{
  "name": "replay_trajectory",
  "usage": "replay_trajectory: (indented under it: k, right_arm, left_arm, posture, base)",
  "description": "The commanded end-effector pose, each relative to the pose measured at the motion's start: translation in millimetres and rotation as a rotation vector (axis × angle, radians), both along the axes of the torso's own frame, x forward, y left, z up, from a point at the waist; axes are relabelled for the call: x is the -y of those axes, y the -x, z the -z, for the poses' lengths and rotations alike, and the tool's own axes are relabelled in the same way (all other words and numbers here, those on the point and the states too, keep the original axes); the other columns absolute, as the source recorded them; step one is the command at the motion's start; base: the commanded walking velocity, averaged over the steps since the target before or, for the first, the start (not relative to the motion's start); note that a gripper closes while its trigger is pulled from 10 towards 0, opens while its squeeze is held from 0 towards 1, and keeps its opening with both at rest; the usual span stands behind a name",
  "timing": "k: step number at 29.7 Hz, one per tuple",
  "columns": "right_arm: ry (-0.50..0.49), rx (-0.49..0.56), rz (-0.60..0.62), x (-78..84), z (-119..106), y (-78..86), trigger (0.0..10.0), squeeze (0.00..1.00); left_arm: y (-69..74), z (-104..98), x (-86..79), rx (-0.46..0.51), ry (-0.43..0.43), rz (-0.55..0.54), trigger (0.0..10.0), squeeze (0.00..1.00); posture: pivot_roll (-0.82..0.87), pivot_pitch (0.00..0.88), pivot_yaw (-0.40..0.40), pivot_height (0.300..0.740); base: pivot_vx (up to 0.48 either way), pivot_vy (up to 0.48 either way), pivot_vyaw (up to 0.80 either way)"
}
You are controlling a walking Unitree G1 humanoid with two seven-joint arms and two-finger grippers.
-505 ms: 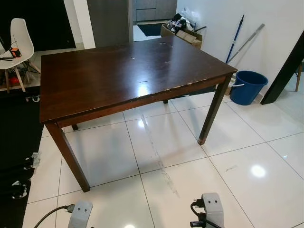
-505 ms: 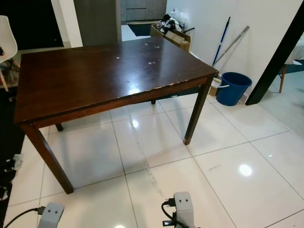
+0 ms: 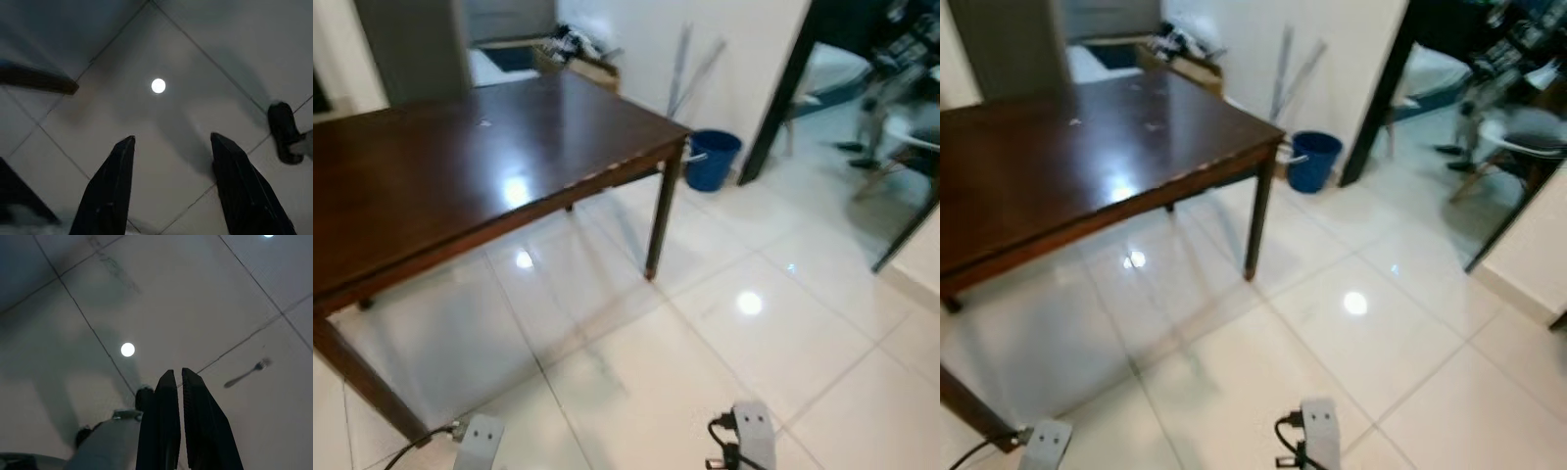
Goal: Setting the table
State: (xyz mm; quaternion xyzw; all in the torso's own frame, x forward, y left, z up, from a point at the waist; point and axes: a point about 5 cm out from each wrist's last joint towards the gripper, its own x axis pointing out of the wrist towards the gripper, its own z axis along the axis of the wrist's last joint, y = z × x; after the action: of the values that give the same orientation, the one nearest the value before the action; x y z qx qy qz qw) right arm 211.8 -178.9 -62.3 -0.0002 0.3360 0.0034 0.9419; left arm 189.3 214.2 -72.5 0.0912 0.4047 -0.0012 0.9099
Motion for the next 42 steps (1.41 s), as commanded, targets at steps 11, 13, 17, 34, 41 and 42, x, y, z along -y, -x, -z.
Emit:
replay_trajectory:
  k: [11, 13, 17, 34, 41, 42]
  right_arm:
    - [0.005, -0.006, 0.018, 5.0, 0.5, 1.3, 10.0, 0.00]
    - [0.005, -0.006, 0.019, 5.0, 0.4, 1.2, 10.0, 0.00]
    - [0.004, -0.004, 0.019, 4.9, 0.2, 0.8, 10.0, 0.00]
    - [0.005, -0.005, 0.021, 5.0, 0.3, 0.9, 10.0, 0.00]
    - [0.007, -0.006, 0.019, 4.8, 0.4, 1.1, 10.0, 0.00]
    - [0.007, -0.006, 0.019, 4.8, 0.4, 1.0, 10.0, 0.00]
  left_arm:
    - [1.1, 1.6, 2.8, -0.014, 0.010, 0.002, 10.0, 0.00]
    - [0.5, 1.3, 2.9, -0.012, 0.010, 0.003, 10.0, 0.00]
    - [-0.5, 0.9, 3.5, -0.009, 0.010, 0.006, 10.0, 0.00]
    - [-1.6, 0.1, 3.9, -0.002, 0.010, 0.011, 10.0, 0.00]
    - [-2.3, -0.2, 4.1, -0.001, 0.012, 0.013, 10.0, 0.00]
    - [-2.4, -0.3, 4.2, 0.000, 0.012, 0.013, 10.0, 0.00]
  posture:
    - [-0.04, 0.000, 0.057, 0.740]
    - [-0.04, 0.000, 0.057, 0.740]
    - [-0.04, 0.000, 0.058, 0.740]
    - [-0.04, 0.000, 0.059, 0.740]
    - [-0.04, 0.000, 0.059, 0.740]
    - [-0.04, 0.000, 0.059, 0.740]
  base:
    - [0.000, 0.000, -0.77]
    - [0.000, 0.000, -0.77]
    - [0.000, 0.000, -0.77]
    - [0.000, 0.000, -0.77]
    - [0.000, 0.000, -0.77]
    - [0.000, 0.000, -0.77]
